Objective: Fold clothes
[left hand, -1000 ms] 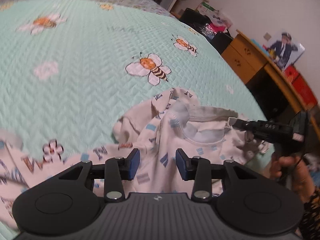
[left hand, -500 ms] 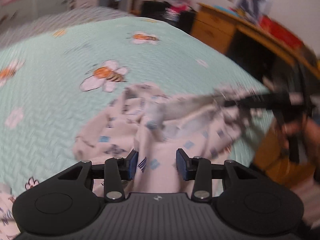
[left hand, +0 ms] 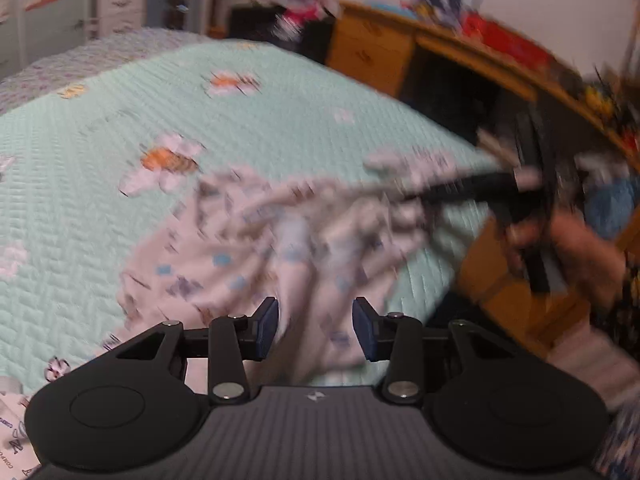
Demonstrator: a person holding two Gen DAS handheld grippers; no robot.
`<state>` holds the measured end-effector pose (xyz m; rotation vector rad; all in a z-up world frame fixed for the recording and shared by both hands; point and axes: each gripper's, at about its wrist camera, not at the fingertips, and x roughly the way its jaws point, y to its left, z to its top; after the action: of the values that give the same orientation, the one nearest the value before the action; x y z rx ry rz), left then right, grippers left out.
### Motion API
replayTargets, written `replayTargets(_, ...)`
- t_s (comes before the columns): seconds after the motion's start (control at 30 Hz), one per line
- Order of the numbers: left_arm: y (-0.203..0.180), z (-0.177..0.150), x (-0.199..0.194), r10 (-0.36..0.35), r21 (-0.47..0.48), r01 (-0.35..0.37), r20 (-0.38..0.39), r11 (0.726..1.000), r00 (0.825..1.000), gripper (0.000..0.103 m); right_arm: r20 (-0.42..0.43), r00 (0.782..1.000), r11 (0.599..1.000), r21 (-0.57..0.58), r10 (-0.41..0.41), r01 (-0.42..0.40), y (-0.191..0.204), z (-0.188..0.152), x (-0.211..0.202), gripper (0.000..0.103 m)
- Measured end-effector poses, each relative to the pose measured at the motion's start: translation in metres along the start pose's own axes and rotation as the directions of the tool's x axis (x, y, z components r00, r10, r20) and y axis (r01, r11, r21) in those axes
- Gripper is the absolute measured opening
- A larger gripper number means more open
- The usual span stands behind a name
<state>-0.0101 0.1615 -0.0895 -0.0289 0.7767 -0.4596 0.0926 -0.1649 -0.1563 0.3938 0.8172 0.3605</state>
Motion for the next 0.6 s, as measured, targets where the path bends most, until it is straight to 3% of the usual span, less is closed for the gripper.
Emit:
replayTargets(0.03, 0.004, 0.004, 0.003, 0.019, -0.030, -0.019, 0.008, 0.999, 1.000, 0.047, 0.001, 1.000, 1.000, -0.001, -0.001, 0.001, 0.001, 0.000, 0.000, 0.006)
replayTargets(0.13, -0.001, 0.006, 0.026, -0.012, -0.037, 0.011, -0.034, 0.999, 0.999, 0.047, 0.004, 1.000, 1.000, 0.001, -0.005, 0.005, 0.002, -0.002, 0.002, 0.006)
replayTargets(0.2, -0.027, 0.002, 0.035, -0.114, 0.022, 0.117, -0.092, 0.993, 0.989, 0.046, 0.005, 1.000, 1.000, 0.003, -0.003, 0.003, 0.002, -0.002, 0.001, 0.006)
replayTargets(0.27, -0.054, -0.005, 0.035, -0.213, 0.085, 0.225, -0.132, 0.971, 0.968, 0.047, 0.004, 1.000, 1.000, 0.004, 0.000, 0.000, 0.002, -0.003, 0.001, 0.006)
replayTargets(0.3, -0.064, -0.008, 0.034, -0.244, 0.108, 0.262, -0.152, 0.959, 0.958, 0.047, 0.002, 1.000, 1.000, 0.004, 0.002, -0.002, 0.001, -0.003, 0.000, 0.006)
replayTargets(0.37, -0.067, -0.008, 0.029, -0.262, 0.104, 0.276, -0.134, 0.956, 0.956, 0.047, -0.002, 1.000, 1.000, 0.005, 0.007, -0.007, 0.001, -0.002, 0.000, 0.006)
replayTargets(0.43, -0.050, -0.002, 0.021, -0.186, 0.048, 0.189, -0.058, 0.981, 0.981, 0.047, -0.004, 1.000, 1.000, 0.002, 0.007, -0.007, 0.001, -0.002, 0.001, 0.006)
replayTargets(0.5, -0.021, 0.004, 0.017, -0.049, -0.056, 0.049, 0.010, 0.997, 0.999, 0.047, -0.003, 1.000, 1.000, 0.003, 0.007, -0.007, 0.002, -0.002, 0.001, 0.006)
replayTargets(0.57, 0.009, 0.009, 0.014, 0.101, -0.171, -0.089, 0.061, 0.981, 0.993, 0.048, 0.001, 1.000, 1.000, 0.012, 0.009, -0.009, 0.001, -0.003, 0.001, 0.006)
replayTargets(0.6, 0.020, 0.009, 0.020, 0.102, -0.216, -0.091, 0.039, 0.972, 0.994, 0.048, 0.002, 1.000, 1.000, 0.016, 0.010, -0.010, 0.001, -0.004, 0.002, 0.006)
